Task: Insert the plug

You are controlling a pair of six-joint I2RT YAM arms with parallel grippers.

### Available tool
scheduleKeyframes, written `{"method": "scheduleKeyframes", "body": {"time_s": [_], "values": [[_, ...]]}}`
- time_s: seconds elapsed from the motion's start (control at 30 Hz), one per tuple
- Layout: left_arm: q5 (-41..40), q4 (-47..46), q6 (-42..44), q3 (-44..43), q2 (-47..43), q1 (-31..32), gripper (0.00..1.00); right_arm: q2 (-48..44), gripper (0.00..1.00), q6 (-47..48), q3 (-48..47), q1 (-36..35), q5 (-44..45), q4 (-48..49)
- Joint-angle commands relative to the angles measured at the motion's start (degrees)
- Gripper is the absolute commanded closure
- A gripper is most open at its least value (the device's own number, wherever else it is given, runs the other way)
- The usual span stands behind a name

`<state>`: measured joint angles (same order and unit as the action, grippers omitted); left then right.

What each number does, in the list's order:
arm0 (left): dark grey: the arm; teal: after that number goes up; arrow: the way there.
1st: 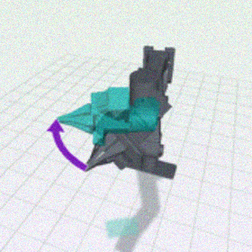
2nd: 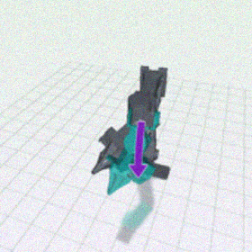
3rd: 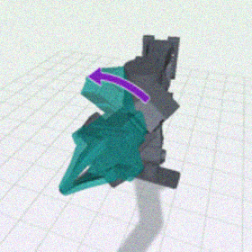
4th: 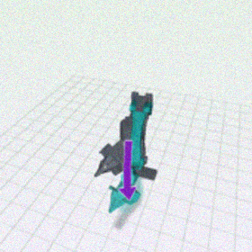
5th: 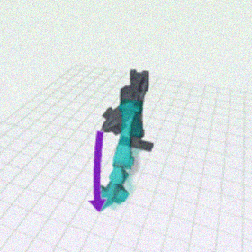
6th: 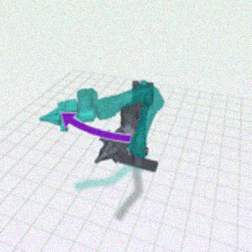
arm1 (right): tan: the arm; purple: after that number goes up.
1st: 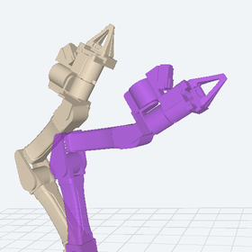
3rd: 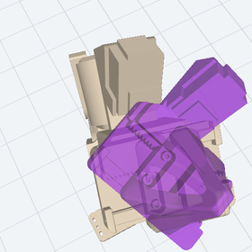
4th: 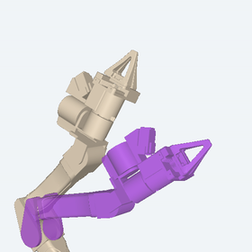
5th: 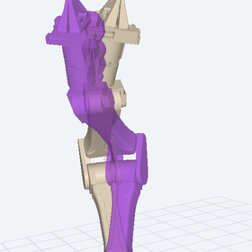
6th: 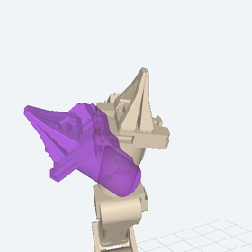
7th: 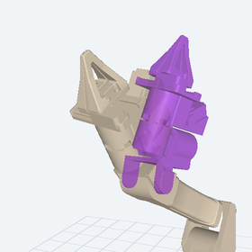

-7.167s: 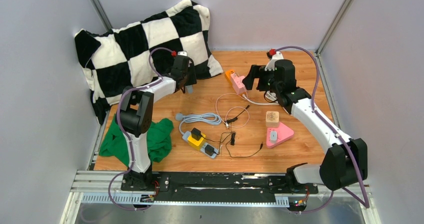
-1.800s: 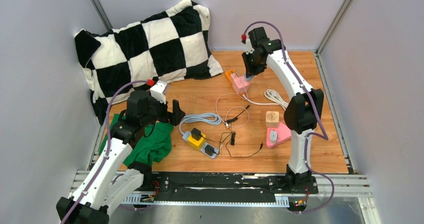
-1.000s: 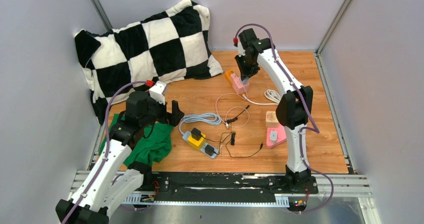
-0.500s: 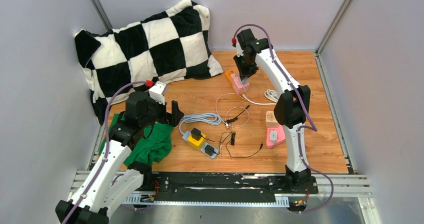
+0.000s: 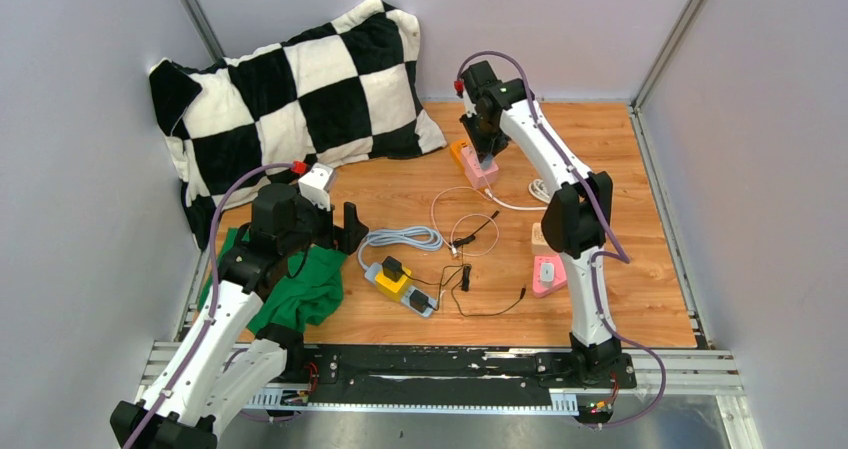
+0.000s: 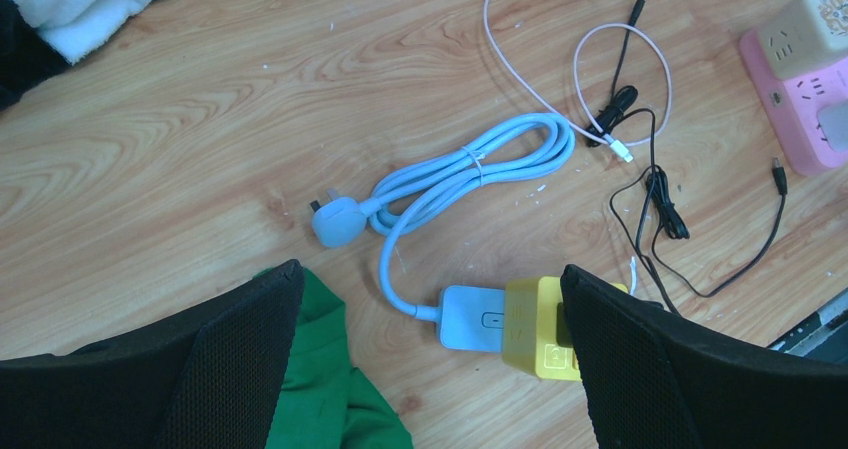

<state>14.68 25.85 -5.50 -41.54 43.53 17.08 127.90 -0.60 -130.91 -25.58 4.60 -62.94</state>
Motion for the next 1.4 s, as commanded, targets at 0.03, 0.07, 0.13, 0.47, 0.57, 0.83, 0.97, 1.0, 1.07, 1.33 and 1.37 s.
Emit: {"method": "scheduleKeyframes", "body": {"time_s": [0.03, 0.07, 0.13, 0.47, 0.57, 0.83, 0.97, 1.0, 1.07, 1.33, 1.37], "values": [[-0.6, 0.1, 0.8, 0.0, -0.4, 0.4, 0.0, 6.7, 1.0, -0.6, 3.1, -2.3, -0.1, -2.4], [-0.6, 0.1, 0.8, 0.0, -0.4, 0.4, 0.0, 7.3, 1.0, -0.6, 3.1, -2.2, 0.0, -2.4], [-0.7, 0.2, 0.8, 0.0, -0.4, 0.4, 0.0, 8.2, 1.0, -0.2, 3.0, -2.2, -0.1, -2.3], [-1.0, 0.3, 0.7, 0.0, 0.0, 0.4, 0.0, 10.5, 1.0, -0.9, 7.5, -2.1, -3.2, -0.6], [-1.0, 0.3, 0.7, -0.1, 0.1, 0.4, 0.0, 10.5, 1.0, -1.3, 8.9, -1.7, -3.7, -0.3], [-1.2, 0.3, 0.5, -0.1, 0.4, 0.4, 0.0, 10.9, 1.0, -0.5, 10.2, -1.8, -3.0, 1.0], [-1.3, 0.4, 0.4, -0.1, 0.5, 0.4, 0.0, 12.3, 1.0, 0.3, 9.1, -2.0, -1.2, 0.2], [-1.2, 0.4, 0.4, -0.1, 0.4, 0.4, 0.0, 13.1, 1.0, 0.3, 8.4, -2.1, -0.5, -0.5], [-1.2, 0.4, 0.3, 0.0, 0.4, 0.4, 0.0, 13.9, 1.0, 2.1, 7.4, -2.2, 0.3, -1.3], [-1.8, 0.4, 0.4, 0.0, 0.3, 0.4, 0.0, 15.1, 1.0, 1.8, 4.9, -2.3, -0.4, -2.0], [-1.9, 0.4, 0.4, 0.0, 0.2, 0.4, 0.0, 14.5, 1.0, 1.6, 6.0, -2.3, -0.5, -1.2]]}}
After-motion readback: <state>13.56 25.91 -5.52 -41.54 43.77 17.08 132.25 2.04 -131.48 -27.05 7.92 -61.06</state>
